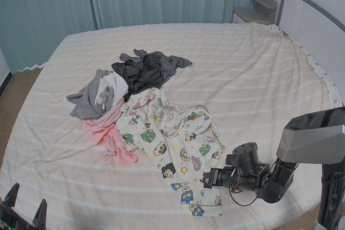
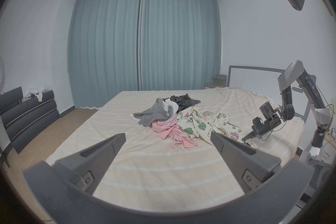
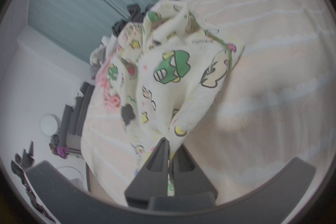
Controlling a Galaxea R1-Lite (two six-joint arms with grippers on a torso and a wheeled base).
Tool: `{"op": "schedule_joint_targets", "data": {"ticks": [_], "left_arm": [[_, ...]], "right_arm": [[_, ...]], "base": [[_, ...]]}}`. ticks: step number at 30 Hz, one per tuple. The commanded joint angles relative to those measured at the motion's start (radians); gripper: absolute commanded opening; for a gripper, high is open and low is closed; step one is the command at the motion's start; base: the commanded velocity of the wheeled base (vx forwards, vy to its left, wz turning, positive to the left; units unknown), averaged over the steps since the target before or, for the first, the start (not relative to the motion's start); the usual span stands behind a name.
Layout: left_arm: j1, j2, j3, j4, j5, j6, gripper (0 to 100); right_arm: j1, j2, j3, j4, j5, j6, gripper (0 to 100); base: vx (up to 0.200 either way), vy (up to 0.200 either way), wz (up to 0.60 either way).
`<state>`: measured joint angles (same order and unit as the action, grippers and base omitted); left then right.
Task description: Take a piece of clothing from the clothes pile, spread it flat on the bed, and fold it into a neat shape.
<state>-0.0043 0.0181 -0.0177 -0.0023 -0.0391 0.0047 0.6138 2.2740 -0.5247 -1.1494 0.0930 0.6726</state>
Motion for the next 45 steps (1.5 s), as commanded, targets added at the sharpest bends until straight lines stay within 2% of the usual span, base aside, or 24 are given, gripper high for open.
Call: {"op": "schedule_joint_targets", "data": {"ticks": [1,8,12,15,20,22,24,26,28,29,30,31,34,36,39,42,45], "left_arm": [[0.0,-0.013,0.015,-0.002,-0.001,0.008,100],[0.0,-0.015,0.015,-0.005,-0.007,0.023,100],[0.0,-0.013,0.015,0.002,-0.011,0.011,100],[0.0,-0.015,0.015,0.001,-0.013,0.005,100],[0.0,-0.015,0.015,-0.01,-0.007,-0.025,100],[0.0,-0.007,-0.047,-0.057,-0.004,-0.066,100],[0.0,0.102,-0.249,-0.139,-0.005,-0.186,100],[0.0,0.203,-0.324,-0.143,-0.031,-0.204,100],[-0.011,0.217,-0.337,-0.142,-0.067,-0.187,100],[-0.046,0.227,-0.323,-0.117,-0.2,-0.135,100],[-0.06,0.233,-0.311,-0.088,-0.258,-0.109,100],[-0.071,0.247,-0.306,-0.045,-0.312,-0.078,100],[-0.076,0.339,-0.303,0.05,-0.401,0.035,100],[-0.083,0.433,-0.298,0.064,-0.436,0.115,100],[-0.112,0.572,-0.298,0.065,-0.447,0.227,100],[-0.169,0.651,-0.298,0.067,-0.443,0.244,100],[-0.298,0.749,-0.289,0.067,-0.439,0.25,100]], "right_arm": [[0.0,-0.099,0.075,-0.059,0.014,0.021,0],[-0.008,-0.335,0.203,-0.171,0.054,0.111,0],[-0.009,-0.479,0.229,-0.173,0.085,0.127,0],[-0.008,-0.631,0.221,-0.142,0.139,0.127,0],[-0.008,-0.728,0.135,-0.016,0.192,0.127,0],[-0.006,-0.745,0.1,0.008,0.2,0.127,0],[0.0,-0.755,0.049,0.04,0.209,0.127,0],[0.006,-0.758,-0.008,0.082,0.215,0.127,0],[0.012,-0.762,-0.035,0.103,0.217,0.127,0],[0.021,-0.766,-0.092,0.142,0.225,0.127,0],[0.027,-0.765,-0.12,0.161,0.228,0.127,0],[0.038,-0.766,-0.152,0.189,0.229,0.127,0],[0.083,-0.783,-0.245,0.278,0.228,0.124,0],[0.121,-0.797,-0.302,0.341,0.228,0.122,0],[0.182,-0.817,-0.359,0.395,0.228,0.121,0],[0.211,-0.812,-0.396,0.407,0.228,0.121,0],[0.257,-0.794,-0.448,0.439,0.225,0.119,0]], "base": [[0.0,0.0,0.0],[0.0,0.0,0.0],[0.0,0.0,0.0],[0.0,0.0,0.0],[0.0,0.0,0.0],[0.0,0.0,0.0],[0.0,0.0,0.0],[0.0,0.0,0.0],[0.0,0.0,0.0],[0.0,0.0,0.0],[0.0,0.0,0.0],[0.0,0.0,0.0],[0.0,0.0,0.0],[0.0,0.0,0.0],[0.0,0.0,0.0],[0.0,0.0,0.0],[0.0,0.0,0.0]]}}
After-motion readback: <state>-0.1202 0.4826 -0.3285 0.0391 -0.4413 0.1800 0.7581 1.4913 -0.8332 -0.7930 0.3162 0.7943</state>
